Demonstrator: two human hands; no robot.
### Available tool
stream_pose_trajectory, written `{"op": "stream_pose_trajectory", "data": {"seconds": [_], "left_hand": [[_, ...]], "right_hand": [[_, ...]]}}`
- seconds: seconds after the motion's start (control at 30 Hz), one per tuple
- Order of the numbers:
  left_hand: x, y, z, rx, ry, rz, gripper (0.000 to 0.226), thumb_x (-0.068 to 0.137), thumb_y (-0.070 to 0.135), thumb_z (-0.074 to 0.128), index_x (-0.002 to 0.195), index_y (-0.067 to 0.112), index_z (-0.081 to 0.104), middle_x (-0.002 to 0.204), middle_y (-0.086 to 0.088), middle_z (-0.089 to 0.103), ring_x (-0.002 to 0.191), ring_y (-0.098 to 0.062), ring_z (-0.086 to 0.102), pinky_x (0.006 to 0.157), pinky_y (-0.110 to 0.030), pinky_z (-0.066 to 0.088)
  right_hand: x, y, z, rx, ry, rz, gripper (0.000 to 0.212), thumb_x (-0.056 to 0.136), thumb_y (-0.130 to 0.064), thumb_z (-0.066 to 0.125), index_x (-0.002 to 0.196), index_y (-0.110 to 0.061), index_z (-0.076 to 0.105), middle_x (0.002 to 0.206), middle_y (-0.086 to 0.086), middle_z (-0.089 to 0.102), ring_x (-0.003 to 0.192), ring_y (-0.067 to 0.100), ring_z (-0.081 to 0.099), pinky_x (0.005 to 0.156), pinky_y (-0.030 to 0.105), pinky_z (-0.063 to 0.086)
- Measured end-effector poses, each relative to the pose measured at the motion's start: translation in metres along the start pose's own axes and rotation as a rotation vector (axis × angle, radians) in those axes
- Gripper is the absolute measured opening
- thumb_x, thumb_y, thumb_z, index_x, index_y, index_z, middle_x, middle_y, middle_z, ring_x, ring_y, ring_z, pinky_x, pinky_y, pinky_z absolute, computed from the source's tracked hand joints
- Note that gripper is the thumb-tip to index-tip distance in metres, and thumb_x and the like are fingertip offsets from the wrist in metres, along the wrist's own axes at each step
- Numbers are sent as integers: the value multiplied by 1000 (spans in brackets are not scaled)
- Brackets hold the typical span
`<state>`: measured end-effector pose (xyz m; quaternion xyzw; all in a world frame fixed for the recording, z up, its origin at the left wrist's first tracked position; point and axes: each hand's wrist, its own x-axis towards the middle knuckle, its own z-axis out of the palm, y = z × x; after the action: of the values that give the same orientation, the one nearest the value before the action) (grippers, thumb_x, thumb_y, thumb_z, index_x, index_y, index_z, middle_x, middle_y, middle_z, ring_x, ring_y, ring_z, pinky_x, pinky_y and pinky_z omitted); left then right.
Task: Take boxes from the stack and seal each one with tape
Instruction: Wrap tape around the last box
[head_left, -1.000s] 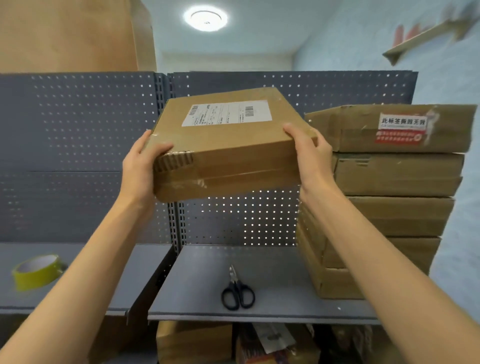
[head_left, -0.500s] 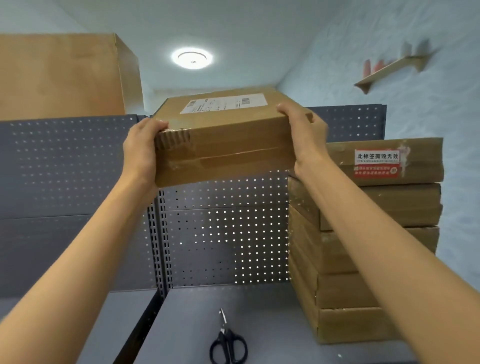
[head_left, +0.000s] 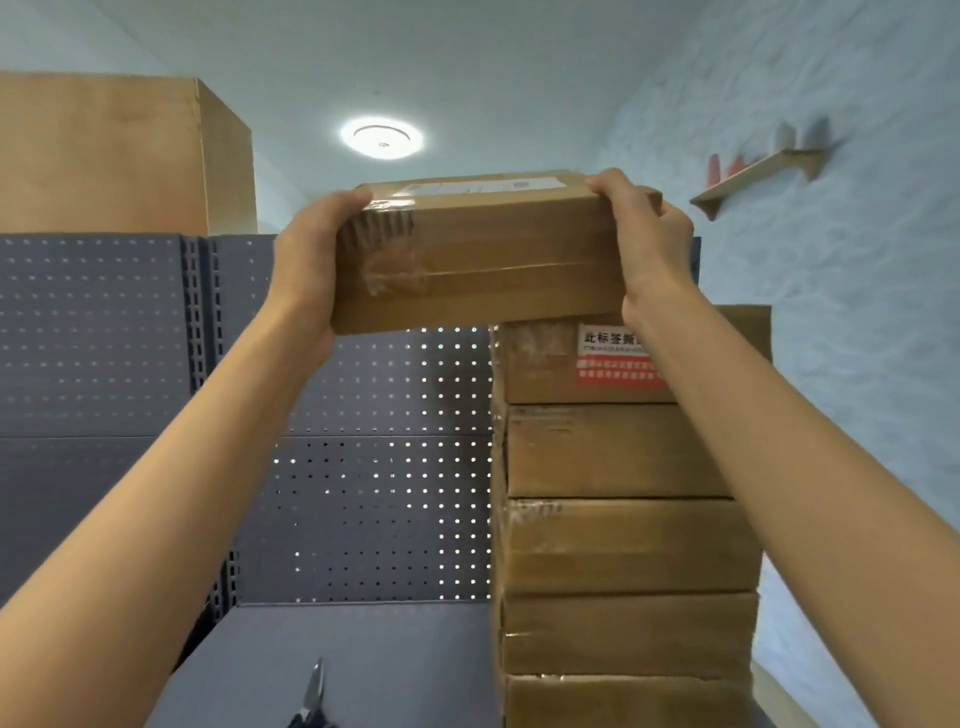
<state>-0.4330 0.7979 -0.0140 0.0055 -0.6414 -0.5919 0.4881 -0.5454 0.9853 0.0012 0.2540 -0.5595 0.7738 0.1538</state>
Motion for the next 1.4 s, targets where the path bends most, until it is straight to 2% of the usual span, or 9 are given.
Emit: {"op": "stream_pose_trajectory", "data": {"seconds": [0.1,0.2,0.37,0.63,0.83,0.97,1.13,1.27,1.4], "left_hand": [[0,-4,38,5,12,35,52,61,55,66,99,20,68,111,-5,69,105,-29,65,96,-49,48],[1,-6,71,20,-13,48,57,53,59,67,95,21,62,99,-3,65,90,-21,63,84,-39,49],[6,-17,112,25,-3,61,29,81,50,65,81,23,56,86,6,64,79,-12,62,76,-28,49],[15,-22,148,75,18,-35,37,83,59,59,99,26,61,97,8,67,91,-10,62,74,-26,45],[23,-21,147,130,16,-132,51,80,65,58,115,28,61,111,8,62,102,-11,56,86,-31,44],[27,-21,139,143,-5,-170,47,77,67,59,108,32,63,115,7,65,108,-15,58,97,-36,45],[32,-22,135,160,-7,-187,52,79,68,56,115,31,61,115,5,63,105,-16,58,88,-35,47],[31,-26,139,155,-11,-148,47,84,66,51,113,29,57,101,11,60,90,-7,54,65,-26,39],[31,-28,136,174,-32,-105,65,79,73,51,126,27,54,115,9,61,99,-9,57,70,-27,43]], "right_hand": [[22,1,-30,42,12,-33,17,85,-38,63,82,-25,53,78,-23,45,78,0,48,63,25,38],[37,1,-54,55,53,-61,17,86,-36,63,77,-29,50,66,-35,26,72,-10,43,67,21,39],[62,12,-83,87,95,-53,27,82,-42,67,71,-34,44,70,-35,34,79,-8,49,82,24,47],[92,24,-109,15,63,-29,33,78,-55,68,95,-32,52,78,-38,40,94,-3,54,93,30,49],[99,32,-111,-40,29,-43,64,83,-59,61,137,-31,42,92,-24,44,111,11,54,99,36,47],[102,31,-107,-106,-4,-49,36,84,-59,59,105,-40,37,90,-22,47,105,11,55,98,35,47],[104,37,-103,-142,-7,-43,37,81,-65,57,93,-34,43,97,-11,56,101,11,57,96,36,49],[103,40,-103,-152,20,-60,58,81,-68,54,124,-28,50,112,-6,59,108,14,56,99,37,47],[101,41,-105,-182,25,-92,82,84,-68,50,148,-22,27,126,-5,52,119,16,51,102,36,43]]}}
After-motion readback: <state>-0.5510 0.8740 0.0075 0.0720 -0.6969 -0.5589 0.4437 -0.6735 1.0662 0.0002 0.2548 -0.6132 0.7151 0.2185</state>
